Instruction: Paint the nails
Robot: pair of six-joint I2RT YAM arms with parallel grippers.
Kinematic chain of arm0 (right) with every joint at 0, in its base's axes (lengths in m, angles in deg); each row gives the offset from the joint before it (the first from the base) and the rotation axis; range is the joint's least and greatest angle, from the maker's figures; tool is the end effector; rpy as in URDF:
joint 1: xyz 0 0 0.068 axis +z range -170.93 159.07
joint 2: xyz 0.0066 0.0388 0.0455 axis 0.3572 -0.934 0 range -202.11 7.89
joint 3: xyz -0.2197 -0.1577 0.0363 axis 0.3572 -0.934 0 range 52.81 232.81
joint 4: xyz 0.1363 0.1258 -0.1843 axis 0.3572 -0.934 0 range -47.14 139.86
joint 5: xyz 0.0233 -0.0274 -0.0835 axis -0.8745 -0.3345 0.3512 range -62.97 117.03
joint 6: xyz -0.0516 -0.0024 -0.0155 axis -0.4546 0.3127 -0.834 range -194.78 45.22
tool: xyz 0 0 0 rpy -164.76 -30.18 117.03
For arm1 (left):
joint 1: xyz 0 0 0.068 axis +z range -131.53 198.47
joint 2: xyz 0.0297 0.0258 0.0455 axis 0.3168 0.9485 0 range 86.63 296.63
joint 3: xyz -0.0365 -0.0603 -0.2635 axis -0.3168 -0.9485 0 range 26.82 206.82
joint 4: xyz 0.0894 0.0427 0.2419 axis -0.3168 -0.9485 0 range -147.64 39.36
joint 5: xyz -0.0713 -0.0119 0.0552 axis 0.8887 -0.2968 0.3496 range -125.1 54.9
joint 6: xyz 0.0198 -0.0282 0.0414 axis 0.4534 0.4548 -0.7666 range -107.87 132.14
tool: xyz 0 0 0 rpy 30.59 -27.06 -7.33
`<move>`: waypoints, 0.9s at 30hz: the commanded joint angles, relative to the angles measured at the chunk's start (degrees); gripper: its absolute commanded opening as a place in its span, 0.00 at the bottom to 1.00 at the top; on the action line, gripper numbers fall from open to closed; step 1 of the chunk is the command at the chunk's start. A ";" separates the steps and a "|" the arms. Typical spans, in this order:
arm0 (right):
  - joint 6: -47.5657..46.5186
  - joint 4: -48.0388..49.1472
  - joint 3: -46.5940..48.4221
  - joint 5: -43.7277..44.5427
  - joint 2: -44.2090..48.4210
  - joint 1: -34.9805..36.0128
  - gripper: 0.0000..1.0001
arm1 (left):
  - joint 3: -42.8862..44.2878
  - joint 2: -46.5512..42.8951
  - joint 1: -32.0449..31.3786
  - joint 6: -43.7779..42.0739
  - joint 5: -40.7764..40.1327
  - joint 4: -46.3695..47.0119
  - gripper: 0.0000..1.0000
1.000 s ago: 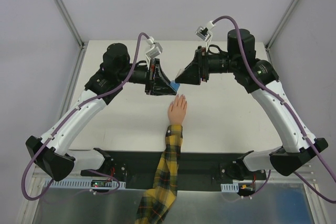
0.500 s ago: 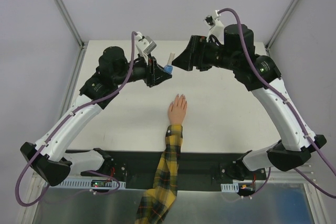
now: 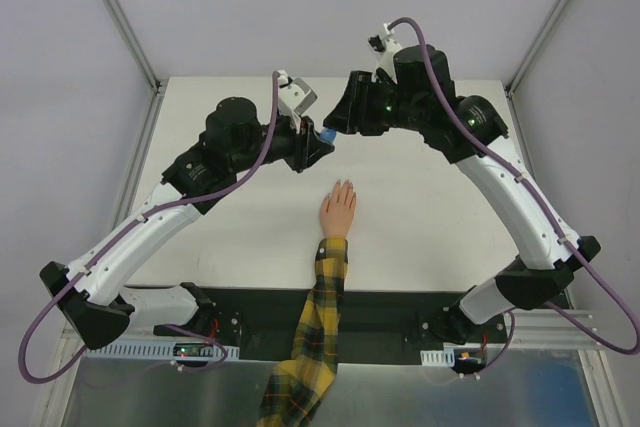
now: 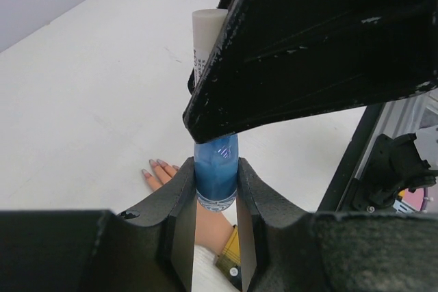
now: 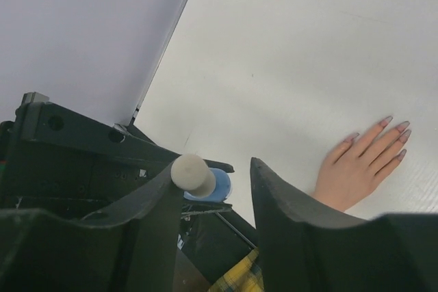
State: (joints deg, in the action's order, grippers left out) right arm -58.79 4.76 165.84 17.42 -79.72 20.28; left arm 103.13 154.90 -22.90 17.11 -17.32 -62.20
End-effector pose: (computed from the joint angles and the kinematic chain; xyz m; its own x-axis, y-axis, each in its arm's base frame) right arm 0.2273 0.2069 0.5000 -0.4550 -0.0375 -0.8897 -0.6683 0.6747 0.3134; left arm 0.1911 -0.1827 0.4459 -0.1202 -0.0041 -0.9927 0.8508 0.5148 -0.1052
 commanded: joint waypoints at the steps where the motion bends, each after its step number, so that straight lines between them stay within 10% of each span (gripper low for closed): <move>1: 0.62 -0.43 2.37 -0.14 0.25 0.45 0.38 | 3.14 0.20 -0.65 -1.98 -2.23 0.92 0.00; 14: -3.50 12.56 -11.50 -18.32 7.80 -3.76 0.01 | 2.26 -2.44 2.94 1.17 17.44 1.00 0.00; 18: -5.97 25.02 -18.28 -38.23 10.27 -5.88 0.01 | 3.66 -1.66 6.37 3.98 31.58 2.06 0.00; 27: -9.22 31.57 -22.94 -47.35 11.85 -6.40 0.01 | 7.62 3.80 7.70 14.10 54.55 4.96 0.00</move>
State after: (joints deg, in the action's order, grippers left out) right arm -65.56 29.98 144.49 -22.57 -68.84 13.35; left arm 107.63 158.38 -14.39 27.07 24.19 -64.77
